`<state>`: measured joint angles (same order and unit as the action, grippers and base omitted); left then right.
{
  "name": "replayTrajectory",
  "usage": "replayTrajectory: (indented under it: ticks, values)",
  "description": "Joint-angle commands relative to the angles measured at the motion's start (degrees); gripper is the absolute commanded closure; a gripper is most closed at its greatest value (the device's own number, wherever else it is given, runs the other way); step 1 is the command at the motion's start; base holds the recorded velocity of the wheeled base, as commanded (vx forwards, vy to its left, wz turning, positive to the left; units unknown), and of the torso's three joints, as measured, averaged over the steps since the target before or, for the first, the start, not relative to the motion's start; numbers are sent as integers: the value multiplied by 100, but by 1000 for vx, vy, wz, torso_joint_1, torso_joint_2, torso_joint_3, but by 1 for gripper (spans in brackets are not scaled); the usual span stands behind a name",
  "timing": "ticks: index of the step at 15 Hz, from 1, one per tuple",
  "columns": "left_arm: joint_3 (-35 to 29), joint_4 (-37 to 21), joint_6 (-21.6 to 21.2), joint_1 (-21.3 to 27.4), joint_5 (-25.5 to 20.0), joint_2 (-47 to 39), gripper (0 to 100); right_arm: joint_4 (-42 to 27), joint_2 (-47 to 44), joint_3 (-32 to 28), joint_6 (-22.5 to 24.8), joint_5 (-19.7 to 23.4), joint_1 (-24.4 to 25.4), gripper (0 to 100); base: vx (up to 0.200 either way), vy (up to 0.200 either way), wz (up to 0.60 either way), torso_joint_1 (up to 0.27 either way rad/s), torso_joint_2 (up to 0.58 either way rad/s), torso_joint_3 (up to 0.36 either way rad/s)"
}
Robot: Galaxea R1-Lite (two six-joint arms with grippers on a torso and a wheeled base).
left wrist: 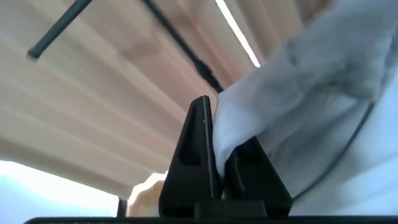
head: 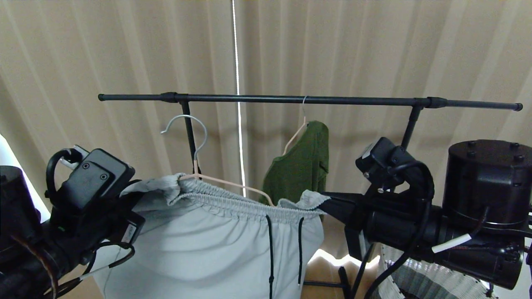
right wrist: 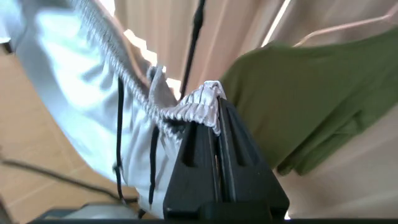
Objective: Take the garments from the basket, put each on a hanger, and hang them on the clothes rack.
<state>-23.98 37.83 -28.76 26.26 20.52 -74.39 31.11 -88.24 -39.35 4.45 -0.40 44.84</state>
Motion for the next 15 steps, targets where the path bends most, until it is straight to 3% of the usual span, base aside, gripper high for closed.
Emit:
replayTrajectory:
  ticks: [1,4,5,9,11,14,15]
  values:
    - [-160,5,388,2,163,-243,100,18,-71,86,3,5,192,100,0,0,0,0,0,0]
    - [-415,5,889,-7,576,-454,100,-17,-80,103,21,-13,412,100,0,0,0,0,0,0]
    - [-459,5,977,-16,647,-463,100,9,-71,191,21,-13,438,0,0,0,0,0,0,0]
    - [-459,32,995,-42,682,-428,100,27,8,349,74,31,447,0,0,0,0,0,0,0]
    - [-432,243,1109,90,673,-428,100,27,-9,279,355,172,447,0,0,0,0,0,0,0]
    - [-397,401,1109,222,673,-428,100,0,-150,-125,706,198,447,0,0,0,0,0,0,0]
    - [-406,410,1100,239,664,-463,100,-52,-387,-618,961,163,447,0,0,0,0,0,0,0]
